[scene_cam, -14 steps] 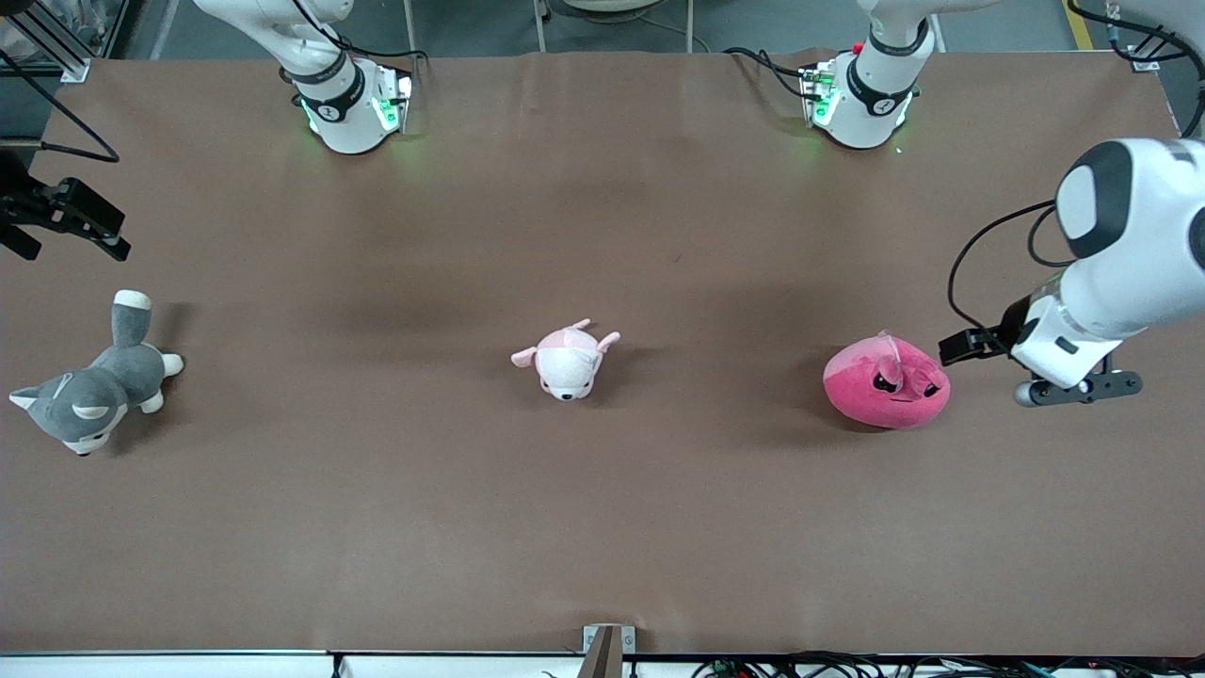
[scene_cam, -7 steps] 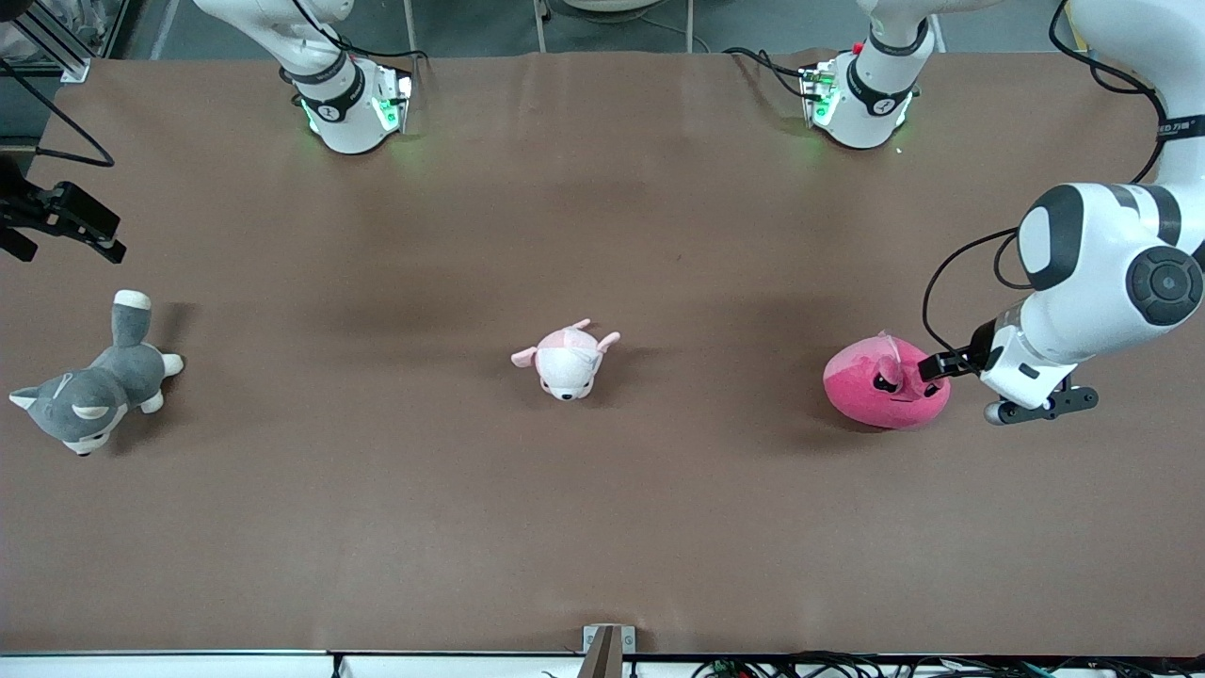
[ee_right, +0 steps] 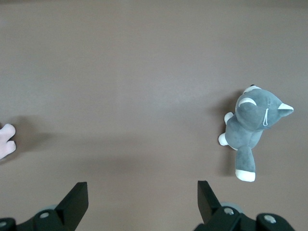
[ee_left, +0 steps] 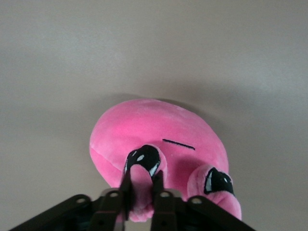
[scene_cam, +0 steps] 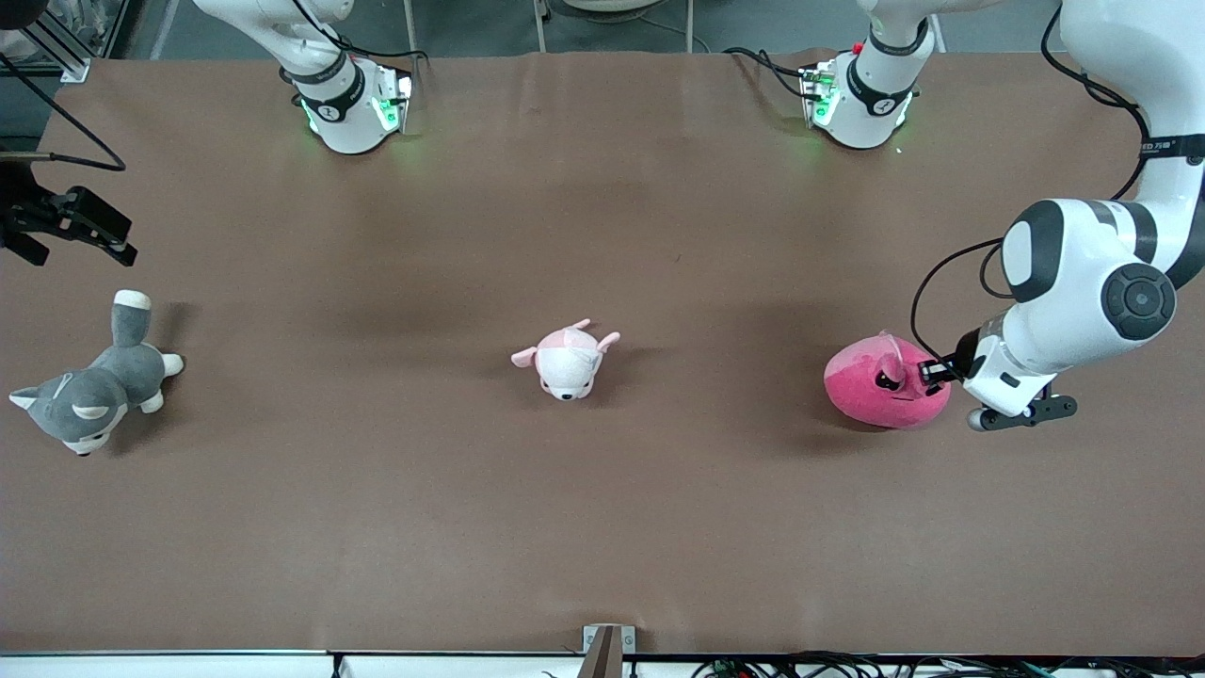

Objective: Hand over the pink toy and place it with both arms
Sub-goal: 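Lift the pink plush with the left gripper while the right gripper approaches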

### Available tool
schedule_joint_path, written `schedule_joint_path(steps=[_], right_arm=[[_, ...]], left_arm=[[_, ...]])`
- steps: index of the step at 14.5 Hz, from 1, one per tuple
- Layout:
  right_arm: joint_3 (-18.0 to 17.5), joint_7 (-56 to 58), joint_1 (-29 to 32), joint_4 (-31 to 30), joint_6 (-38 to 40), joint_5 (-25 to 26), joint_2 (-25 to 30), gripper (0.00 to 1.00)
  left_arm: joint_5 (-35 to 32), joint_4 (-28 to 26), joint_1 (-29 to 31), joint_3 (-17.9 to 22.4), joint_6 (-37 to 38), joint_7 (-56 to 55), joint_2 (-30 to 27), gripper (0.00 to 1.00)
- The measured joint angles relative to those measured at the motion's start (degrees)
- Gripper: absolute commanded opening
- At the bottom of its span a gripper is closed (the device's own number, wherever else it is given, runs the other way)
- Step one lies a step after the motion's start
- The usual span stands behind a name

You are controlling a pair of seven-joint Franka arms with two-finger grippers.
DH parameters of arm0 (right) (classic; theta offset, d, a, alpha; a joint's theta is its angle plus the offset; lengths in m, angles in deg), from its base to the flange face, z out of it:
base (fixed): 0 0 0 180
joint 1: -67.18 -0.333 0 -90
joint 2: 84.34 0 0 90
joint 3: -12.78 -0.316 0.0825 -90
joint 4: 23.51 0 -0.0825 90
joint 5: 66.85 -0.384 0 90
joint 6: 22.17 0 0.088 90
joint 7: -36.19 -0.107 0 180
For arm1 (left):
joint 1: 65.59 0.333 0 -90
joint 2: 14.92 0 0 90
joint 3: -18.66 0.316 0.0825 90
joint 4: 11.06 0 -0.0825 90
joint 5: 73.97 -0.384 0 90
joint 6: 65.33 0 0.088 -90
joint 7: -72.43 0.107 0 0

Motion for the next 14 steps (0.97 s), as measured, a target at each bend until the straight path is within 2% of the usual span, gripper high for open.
schedule_joint_path(steps=[3,6,10,12,14], right_arm=[[-0.21,-0.21,-2.49,0.65,0.05,-2.94,0.01,1.0],[-0.32,-0.23,-3.07,0.69,0.35,-10.54,-0.06,0.99],[-0.51,-0.25,-6.15,0.7,0.39,-17.82,-0.31,0.88],[-0.58,-1.24,-8.67,0.7,0.27,-22.05,-0.65,0.83],[-0.67,-3.17,-11.3,0.71,-0.34,-23.9,-1.34,0.75]], left_arm=[[0.0,0.98,-0.43,-0.11,0.06,0.0,-0.5,0.0],[0.59,3.3,-0.42,-1.02,3.8,0.0,-2.09,0.0],[8.19,10.07,-0.67,-3.78,12.6,-1.83,-3.61,0.0],[9.61,13.41,-0.68,-6.15,15.51,-4.14,-3.72,0.0],[10.22,16.17,-0.69,-9.48,16.93,-10.13,-3.71,0.0]])
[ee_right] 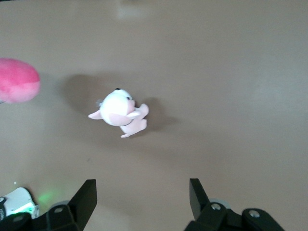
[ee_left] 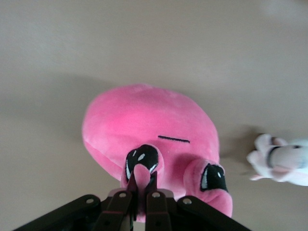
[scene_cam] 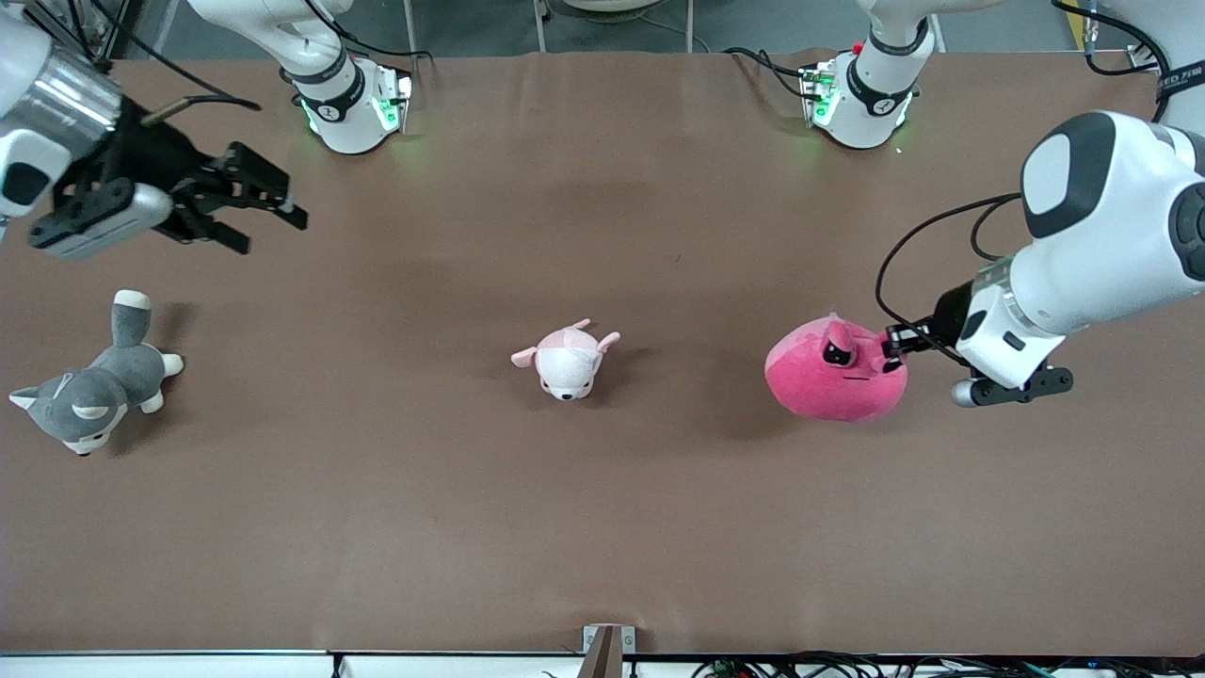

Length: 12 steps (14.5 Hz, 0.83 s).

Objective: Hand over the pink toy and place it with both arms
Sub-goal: 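Lift the pink plush with the left gripper while the right gripper approaches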

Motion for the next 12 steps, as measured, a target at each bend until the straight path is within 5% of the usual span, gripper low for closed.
schedule_joint_path(steps=[7,12], right_arm=[[0.32,-3.83,-2.96,0.04,-1.61,-13.47,-3.27,0.74],[0.43,-3.94,-3.14,0.1,-1.75,-15.24,-3.94,0.74]], left_arm=[[0.51,4.76,-0.73,-14.16,0.77,-23.32,0.01,0.0],[0.64,8.25,-3.61,-17.98,0.6,-36.58,0.7,0.0]])
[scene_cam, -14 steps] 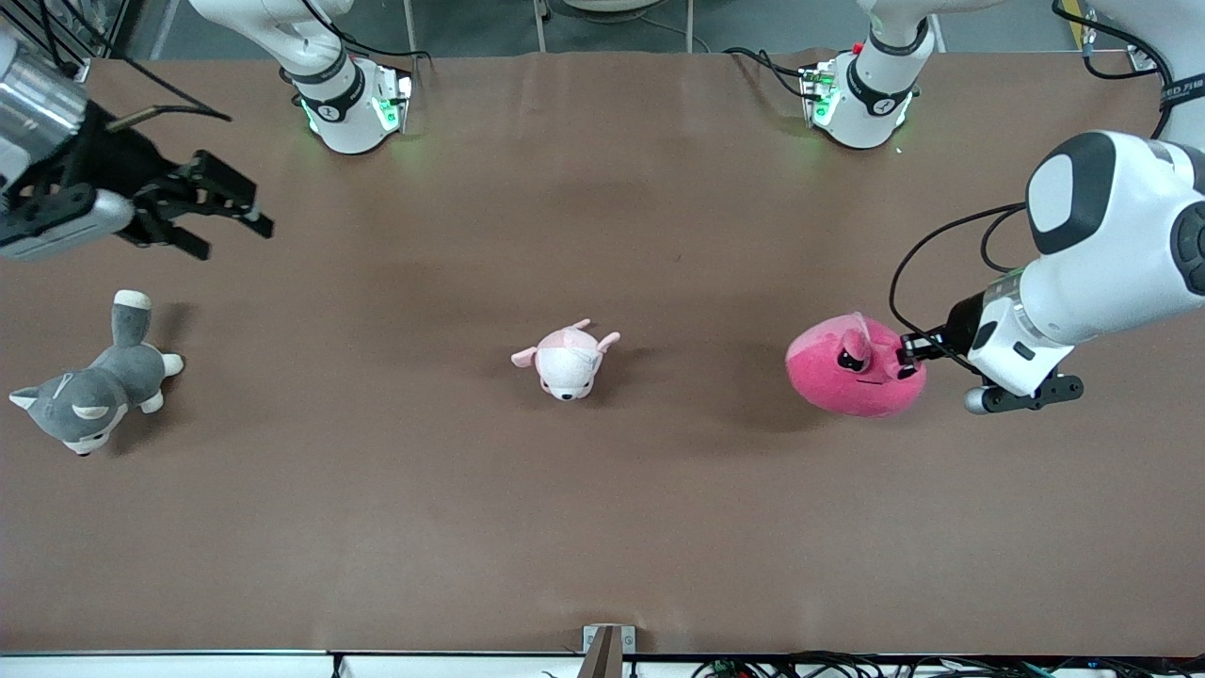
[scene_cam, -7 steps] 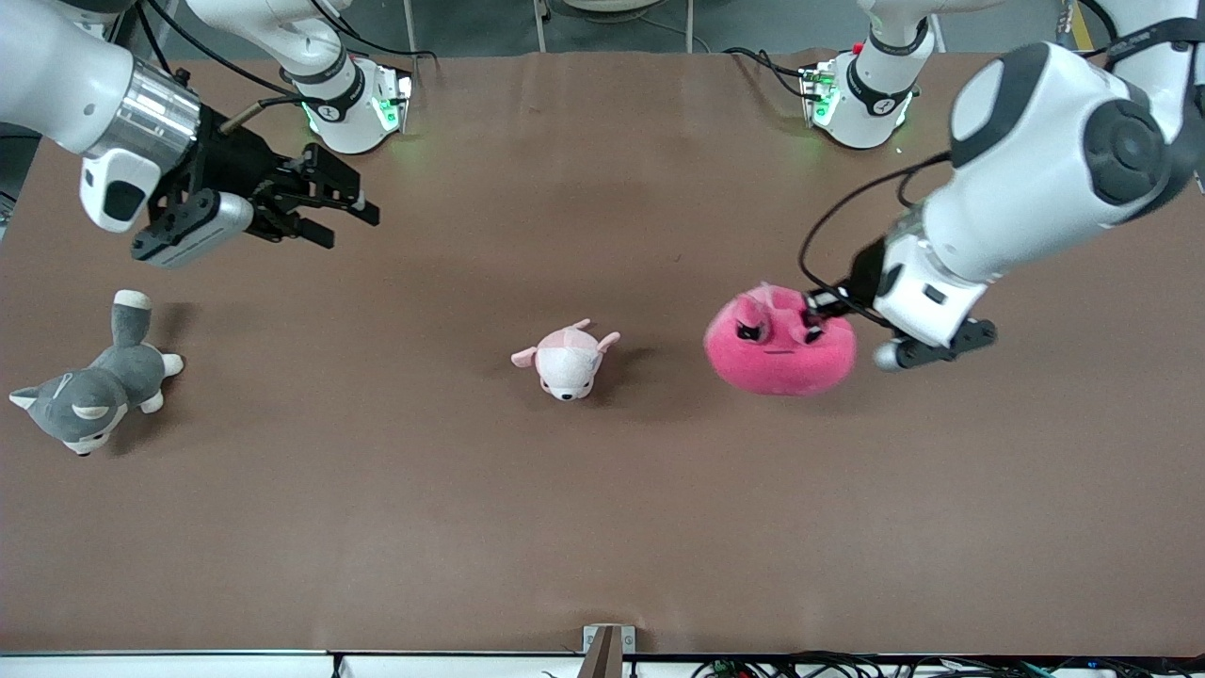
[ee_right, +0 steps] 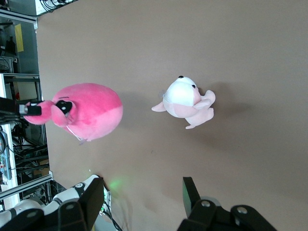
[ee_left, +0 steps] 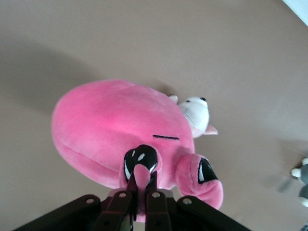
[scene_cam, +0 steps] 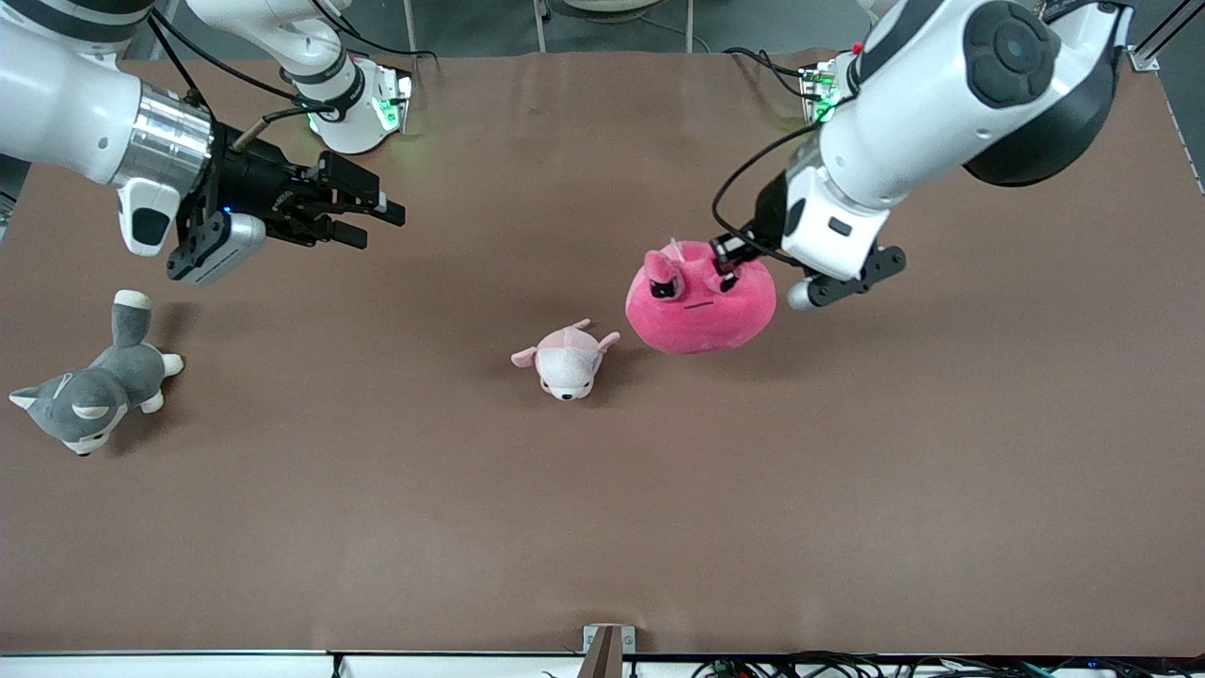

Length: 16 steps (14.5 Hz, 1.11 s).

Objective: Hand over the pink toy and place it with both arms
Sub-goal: 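Lift the pink plush with the left gripper while the right gripper approaches, then grasp the pink plush's ear with the right gripper beside the left gripper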

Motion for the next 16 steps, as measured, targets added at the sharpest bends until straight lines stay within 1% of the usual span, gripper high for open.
schedule_joint_path(steps=[2,6,8,13,16], right_arm=[[-0.06,-0.01,-0.58,0.04,-0.17,-0.25,0.0,0.74],[-0.16,-0.29,-3.16,0.04,-1.19,-0.26,-0.31,0.74],[-0.21,-0.32,-4.81,0.04,-1.5,-0.26,-0.85,0.74],[-0.23,-1.15,-7.73,0.04,-4.98,-0.25,-2.75,0.74],[-0.24,-1.69,-9.23,0.04,-7.13,-0.06,-4.01,0.74]], left_arm=[[0.01,1.42,-2.71,-0.02,-1.45,-2.92,1.52,0.0],[0.03,2.44,-7.78,-0.1,-10.76,-5.91,5.49,0.0],[0.04,2.66,-9.85,-0.11,-14.74,-9.62,7.06,0.0],[0.07,3.28,-13.23,-0.15,-22.3,-16.03,9.59,0.01],[0.07,3.57,-13.74,-0.15,-23.09,-17.05,10.36,0.01]])
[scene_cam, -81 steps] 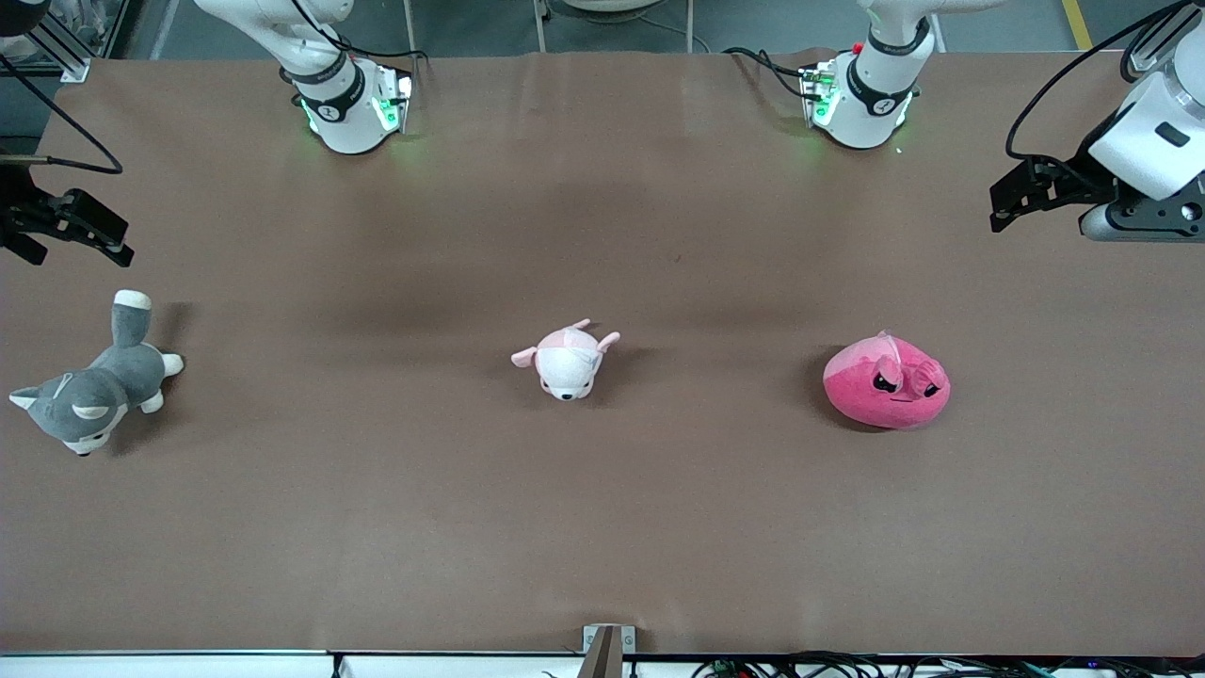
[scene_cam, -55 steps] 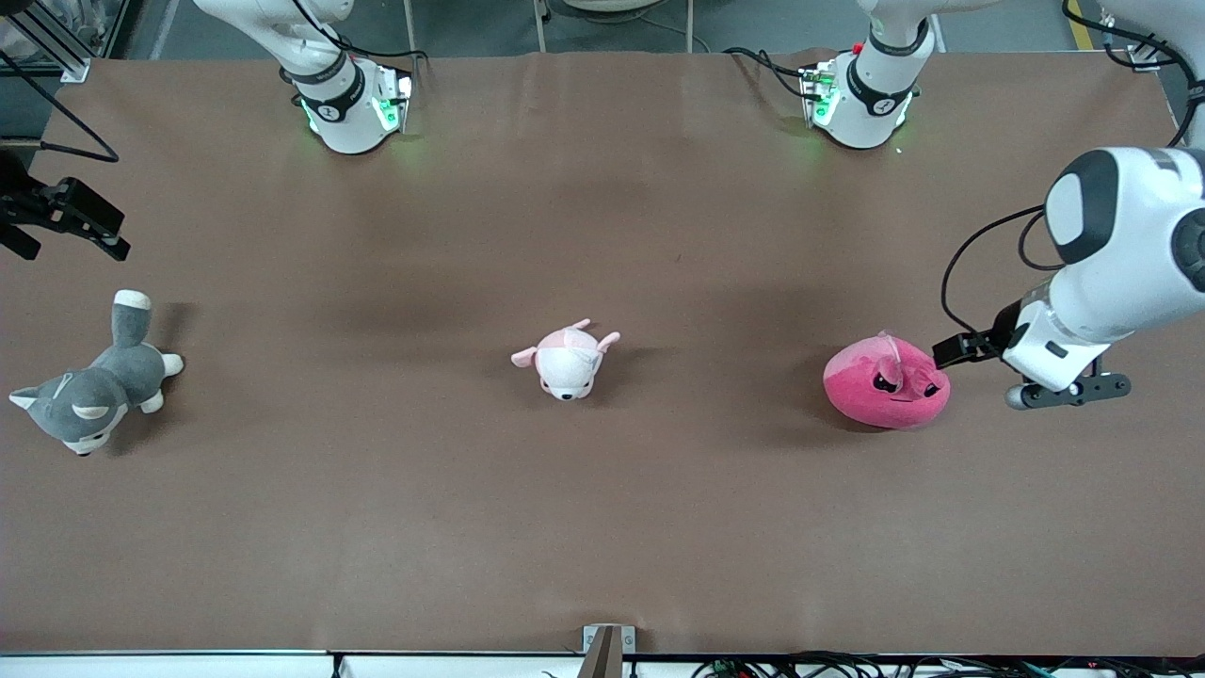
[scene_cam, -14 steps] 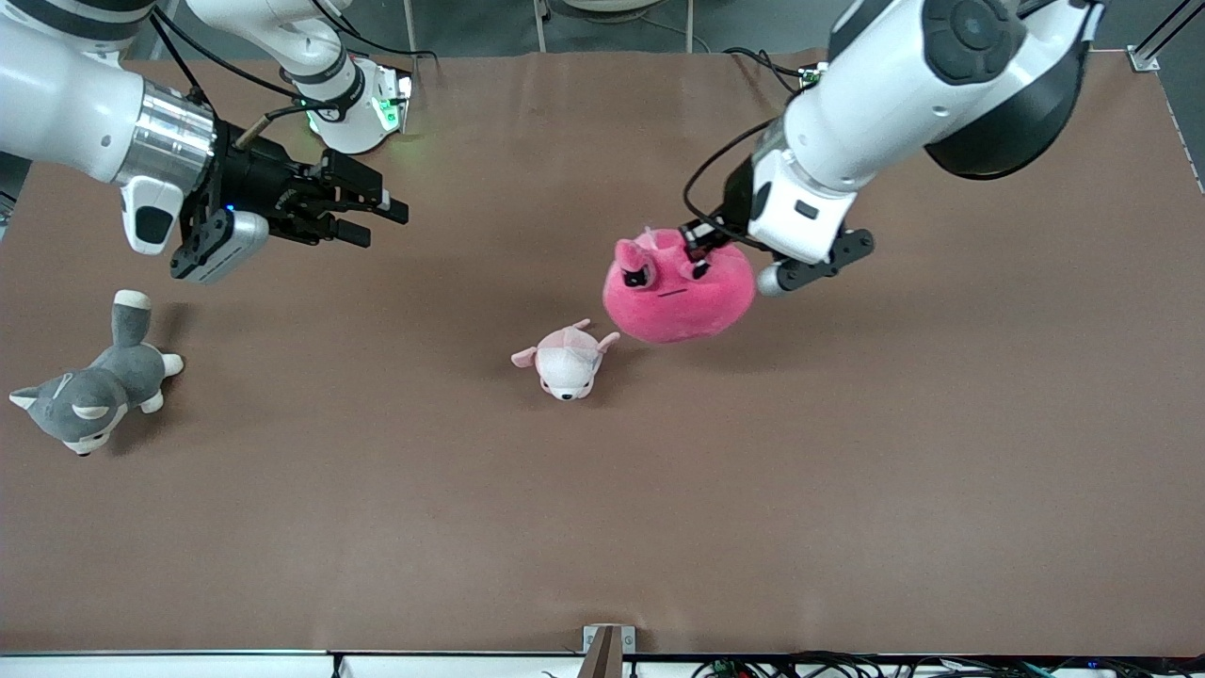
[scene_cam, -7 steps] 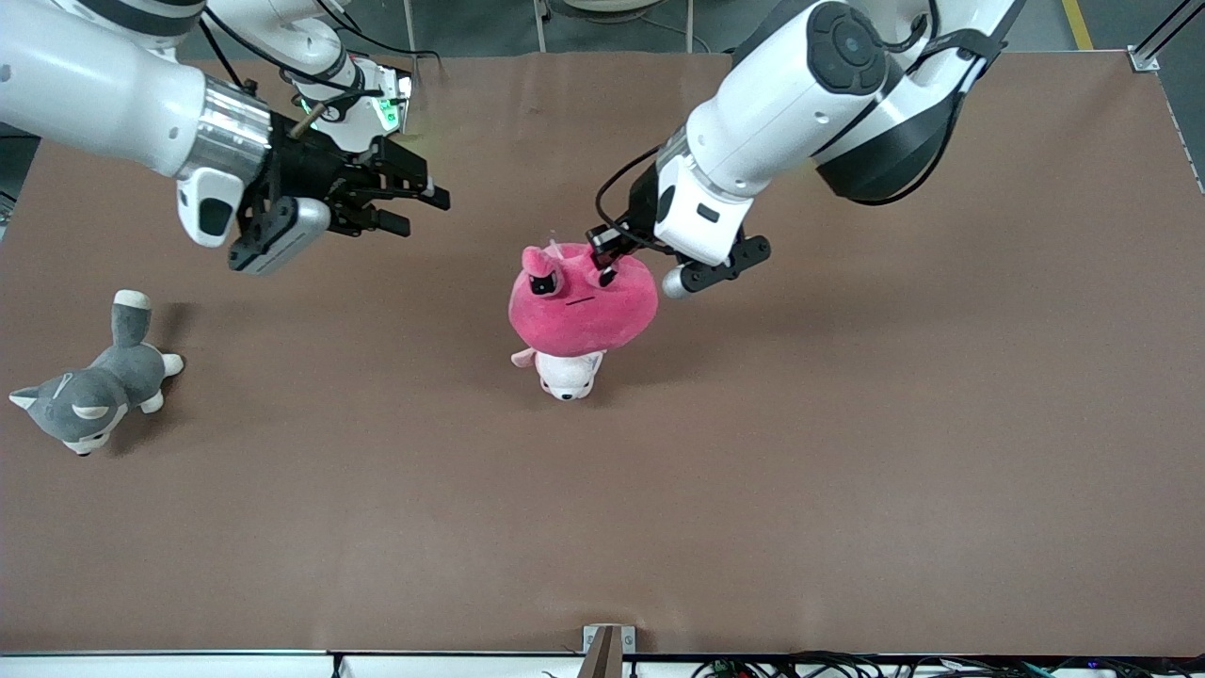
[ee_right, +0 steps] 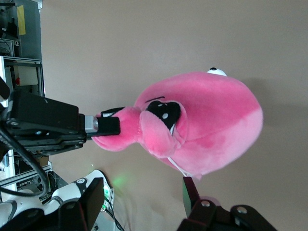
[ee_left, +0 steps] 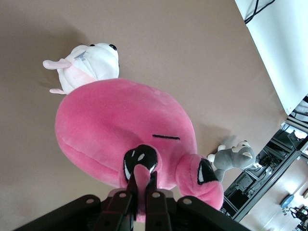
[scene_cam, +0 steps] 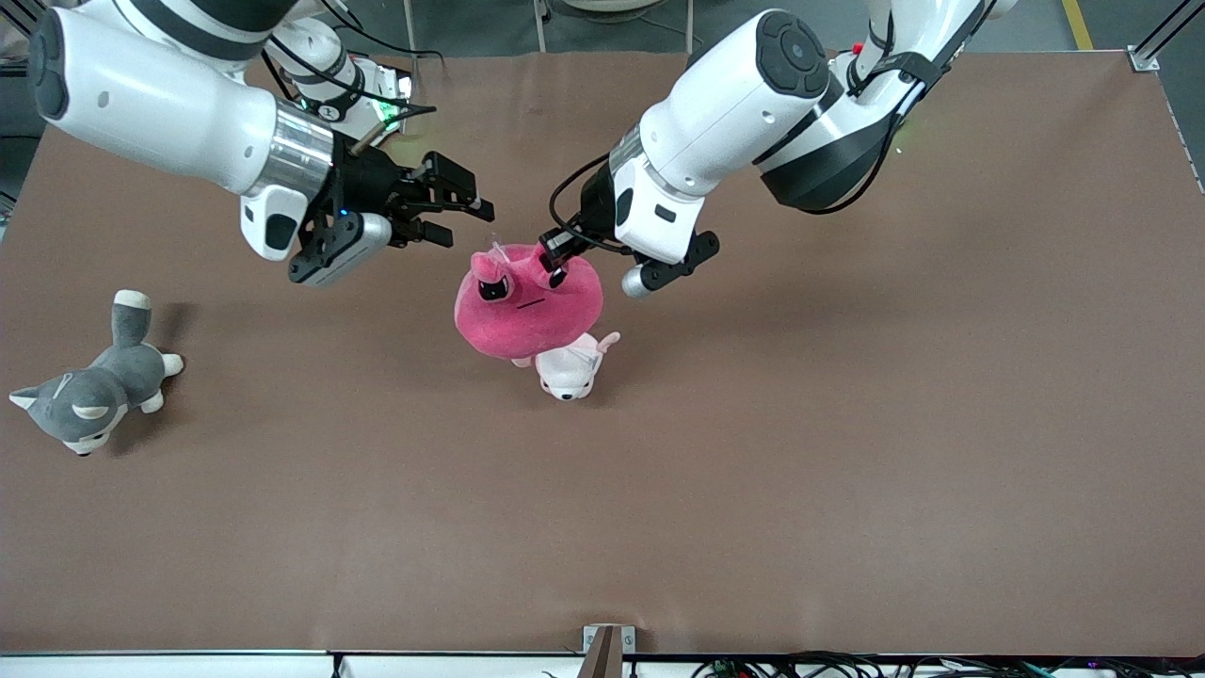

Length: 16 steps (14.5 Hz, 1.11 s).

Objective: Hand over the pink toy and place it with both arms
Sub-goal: 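Grasp the pink plush's ear with the right gripper beside the left gripper, then open the left gripper while the right gripper pulls the plush away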

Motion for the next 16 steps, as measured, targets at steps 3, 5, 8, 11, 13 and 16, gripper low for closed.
schedule_joint_path(steps=[3,5,8,11,13,16], right_arm=[[0.01,-0.01,-0.92,0.0,-1.91,2.36,-1.39,0.74],[0.01,-0.01,-1.71,0.0,-2.82,3.6,-2.06,0.74],[0.01,-0.01,-2.38,0.0,-4.02,5.55,-2.32,0.73],[0.08,-0.03,-2.4,0.0,-4.34,7.84,-2.69,0.71],[0.09,-0.03,-2.4,0.0,-4.39,7.99,-3.11,0.68],[0.09,-0.03,-2.42,0.0,-4.61,8.03,-3.85,0.61]], left_arm=[[0.0,0.06,-0.17,-0.01,-0.02,0.0,0.24,0.01],[0.0,0.07,-0.55,-0.01,-0.02,-0.02,0.36,0.01],[0.0,0.07,-0.93,-0.01,-0.02,-0.03,0.43,0.01],[0.0,0.09,-0.92,0.0,-0.02,-0.03,0.53,0.01],[0.0,0.12,-0.92,0.0,-0.02,-0.03,0.7,0.01],[0.0,0.19,-0.92,0.0,-0.02,-0.03,0.82,0.01]])
